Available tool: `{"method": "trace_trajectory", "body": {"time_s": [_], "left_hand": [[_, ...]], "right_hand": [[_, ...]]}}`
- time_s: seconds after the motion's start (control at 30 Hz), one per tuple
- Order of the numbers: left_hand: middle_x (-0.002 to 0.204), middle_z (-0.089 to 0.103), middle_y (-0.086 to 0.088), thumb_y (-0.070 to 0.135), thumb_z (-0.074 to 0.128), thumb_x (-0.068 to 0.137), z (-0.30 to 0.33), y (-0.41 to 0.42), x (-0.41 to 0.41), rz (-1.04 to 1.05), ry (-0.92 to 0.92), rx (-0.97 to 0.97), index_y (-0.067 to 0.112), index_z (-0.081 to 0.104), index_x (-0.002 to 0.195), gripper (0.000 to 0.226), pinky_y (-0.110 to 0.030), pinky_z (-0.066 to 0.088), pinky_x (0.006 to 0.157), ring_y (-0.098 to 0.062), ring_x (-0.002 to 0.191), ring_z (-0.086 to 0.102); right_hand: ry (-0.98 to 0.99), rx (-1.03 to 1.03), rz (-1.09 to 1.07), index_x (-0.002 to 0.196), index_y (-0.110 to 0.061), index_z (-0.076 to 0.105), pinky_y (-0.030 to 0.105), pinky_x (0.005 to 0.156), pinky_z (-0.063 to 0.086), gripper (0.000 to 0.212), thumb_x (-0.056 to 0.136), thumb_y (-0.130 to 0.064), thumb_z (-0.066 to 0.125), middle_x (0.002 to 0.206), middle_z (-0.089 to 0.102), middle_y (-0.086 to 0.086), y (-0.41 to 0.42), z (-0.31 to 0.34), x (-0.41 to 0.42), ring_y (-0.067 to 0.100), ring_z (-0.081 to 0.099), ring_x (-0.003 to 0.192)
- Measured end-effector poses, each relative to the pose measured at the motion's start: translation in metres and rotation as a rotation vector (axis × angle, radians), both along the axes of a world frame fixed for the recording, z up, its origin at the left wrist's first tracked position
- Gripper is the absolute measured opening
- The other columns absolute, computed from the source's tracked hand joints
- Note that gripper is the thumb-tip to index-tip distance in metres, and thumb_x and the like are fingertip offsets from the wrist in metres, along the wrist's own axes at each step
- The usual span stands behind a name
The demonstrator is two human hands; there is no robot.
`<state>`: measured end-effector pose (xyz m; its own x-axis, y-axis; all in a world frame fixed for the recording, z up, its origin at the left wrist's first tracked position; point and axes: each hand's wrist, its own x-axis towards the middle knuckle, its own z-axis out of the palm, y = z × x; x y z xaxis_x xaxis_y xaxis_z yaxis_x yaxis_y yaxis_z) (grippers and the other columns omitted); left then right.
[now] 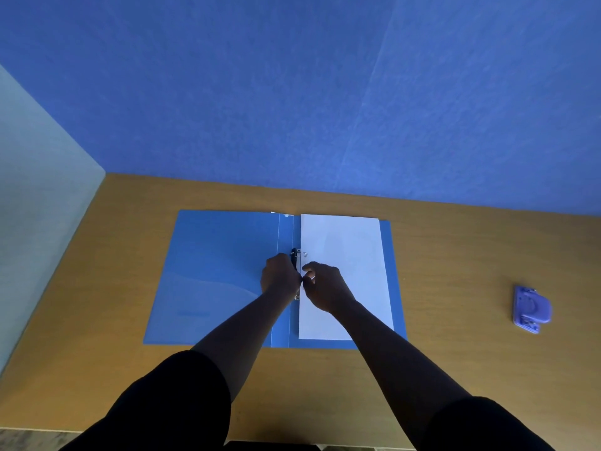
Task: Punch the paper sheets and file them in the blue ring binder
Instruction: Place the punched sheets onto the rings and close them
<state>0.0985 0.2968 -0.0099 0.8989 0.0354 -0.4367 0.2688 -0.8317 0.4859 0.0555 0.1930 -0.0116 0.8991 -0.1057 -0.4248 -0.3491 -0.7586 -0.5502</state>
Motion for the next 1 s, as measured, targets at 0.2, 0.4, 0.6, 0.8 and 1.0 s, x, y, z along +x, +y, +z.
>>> {"method": "trace_trajectory", "body": {"time_s": [0.2, 0.4, 0.6, 0.8, 1.0], "left_hand": [[0.077, 0.064, -0.008, 0.014, 0.063, 0.084, 0.002, 0.006, 0.003, 0.05, 0.057, -0.058, 0.009, 0.056, 0.074, 0.013, -0.03, 0.053, 0.053, -0.027, 0.069, 0.067], [0.069, 0.065, -0.011, 0.009, 0.054, 0.08, -0.01, 0.019, 0.007, -0.03, 0.116, -0.11, 0.008, 0.051, 0.06, 0.021, -0.03, 0.046, 0.044, -0.023, 0.056, 0.062], [0.077, 0.072, -0.019, 0.005, 0.059, 0.087, -0.016, 0.033, -0.001, 0.01, 0.194, -0.314, 0.0, 0.069, 0.072, 0.018, -0.039, 0.063, 0.066, -0.03, 0.071, 0.073], [0.079, 0.071, -0.013, -0.006, 0.069, 0.083, -0.025, 0.046, -0.006, 0.004, 0.172, -0.43, -0.003, 0.074, 0.083, 0.006, -0.016, 0.058, 0.063, -0.016, 0.071, 0.071], [0.077, 0.074, -0.017, -0.003, 0.072, 0.081, -0.028, 0.046, -0.016, -0.035, 0.052, -0.445, -0.002, 0.076, 0.085, 0.006, -0.018, 0.058, 0.065, -0.021, 0.07, 0.072]], "right_hand": [[-0.033, -0.132, 0.108, 0.096, -0.001, 0.066, 0.028, 0.076, 0.041, 0.023, 0.093, -0.002, 0.043, 0.105, 0.068, 0.013, 0.009, 0.005, 0.017, 0.03, 0.063, 0.101], [-0.052, -0.039, -0.008, 0.1, -0.005, 0.072, 0.029, 0.08, 0.053, 0.025, 0.089, -0.004, 0.049, 0.103, 0.072, 0.009, 0.009, 0.0, 0.016, 0.026, 0.066, 0.097], [-0.007, 0.071, 0.055, 0.099, -0.014, 0.07, 0.021, 0.078, 0.048, 0.021, 0.093, -0.01, 0.05, 0.098, 0.073, 0.004, -0.017, -0.013, -0.004, 0.02, 0.067, 0.094], [0.022, 0.223, 0.037, 0.087, -0.019, 0.07, 0.03, 0.08, 0.055, 0.021, 0.089, -0.007, 0.054, 0.078, 0.072, -0.006, -0.025, -0.021, -0.014, 0.012, 0.068, 0.079], [-0.016, 0.245, -0.065, 0.085, -0.012, 0.07, 0.01, 0.062, 0.046, 0.02, 0.087, -0.003, 0.053, 0.071, 0.068, -0.01, -0.02, -0.03, -0.018, 0.003, 0.061, 0.064]]}}
